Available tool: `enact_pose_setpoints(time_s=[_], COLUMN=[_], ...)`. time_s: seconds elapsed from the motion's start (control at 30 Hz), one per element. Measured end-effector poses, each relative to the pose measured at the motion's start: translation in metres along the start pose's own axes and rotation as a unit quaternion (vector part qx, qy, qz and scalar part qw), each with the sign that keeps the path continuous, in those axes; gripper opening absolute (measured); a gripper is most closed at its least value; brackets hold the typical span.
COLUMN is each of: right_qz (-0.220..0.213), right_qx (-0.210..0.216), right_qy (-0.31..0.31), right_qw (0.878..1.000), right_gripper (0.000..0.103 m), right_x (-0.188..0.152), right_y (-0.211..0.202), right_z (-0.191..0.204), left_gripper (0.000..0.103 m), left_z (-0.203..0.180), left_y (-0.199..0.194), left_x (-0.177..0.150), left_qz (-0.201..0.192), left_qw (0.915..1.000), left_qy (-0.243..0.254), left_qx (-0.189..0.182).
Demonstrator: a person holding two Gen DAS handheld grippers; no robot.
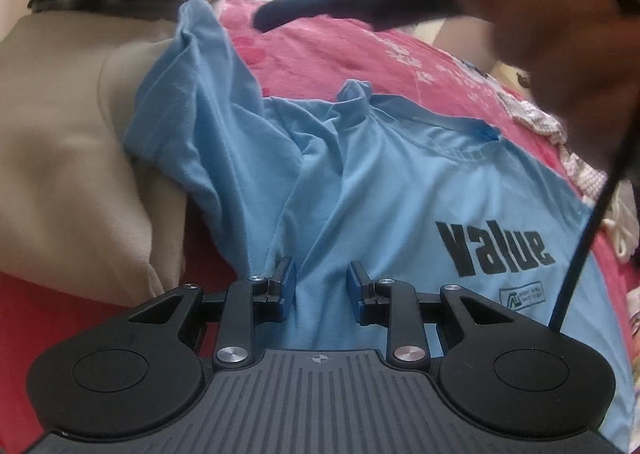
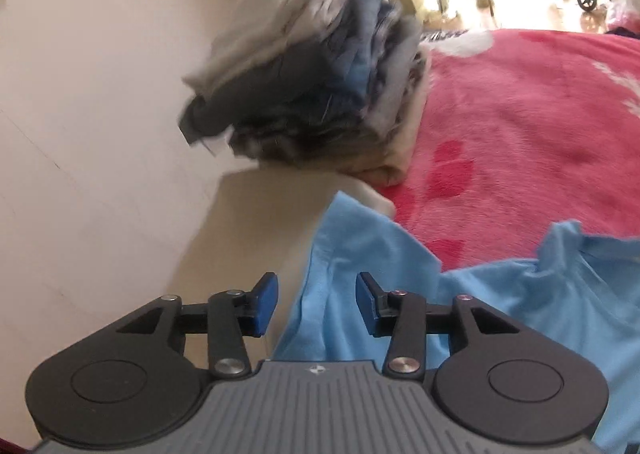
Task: Fold clothes
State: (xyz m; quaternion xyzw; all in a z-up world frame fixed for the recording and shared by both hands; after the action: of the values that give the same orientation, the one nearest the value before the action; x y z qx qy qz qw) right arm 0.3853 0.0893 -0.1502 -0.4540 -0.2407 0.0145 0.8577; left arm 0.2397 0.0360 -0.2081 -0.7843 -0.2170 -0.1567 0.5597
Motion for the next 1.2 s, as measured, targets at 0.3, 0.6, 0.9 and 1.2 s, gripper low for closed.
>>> enact_pose_setpoints(time_s=[0.3, 0.6, 0.9, 1.2], right_qz=[0.01, -0.091, -0.022, 0.007], right_qx=[-0.022, 0.139, 0.126, 0.089], right_qy=[0.014, 0.166, 0.038, -0.079], right_qw=[1.0, 0.972, 0.991, 0.993], right_gripper=[0.003, 0.003, 0.004, 0.027], right_x=[0.002, -0.012, 0.005, 0.016], right_y=[0.02, -0.022, 0.018, 0.028], right_z=[-0.014, -0.082, -0.027, 0.017], left_gripper=[0.028, 0.028, 0.028, 0.028], left_z=[-0.003, -0.004, -0.003, 0.001], left_y=[-0.005, -0.004, -0.008, -0.004], left_x=[0.001, 0.001, 0.001, -0.001], left_qz=[-0.007, -0.01, -0.028, -0.021], left_qw=[0.9999, 0.9997, 0.9989, 0.9992], left_qy=[0.007, 0.01, 0.009, -0.002], left_qx=[0.006, 0.017, 0.036, 0.035])
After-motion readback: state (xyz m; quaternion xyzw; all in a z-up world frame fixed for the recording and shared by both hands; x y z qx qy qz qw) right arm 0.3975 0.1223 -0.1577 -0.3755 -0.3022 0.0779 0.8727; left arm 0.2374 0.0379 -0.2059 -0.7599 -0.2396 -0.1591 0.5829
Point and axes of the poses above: each gripper's, at about its wrist camera, not at the fingertips, and y roughly the way its jaws point, z to its left, x to its top, the point moved 10 cm from there along y, roughly the way its jaws point, and after that the axes turned 9 degrees about z, right-handed, at the moved point
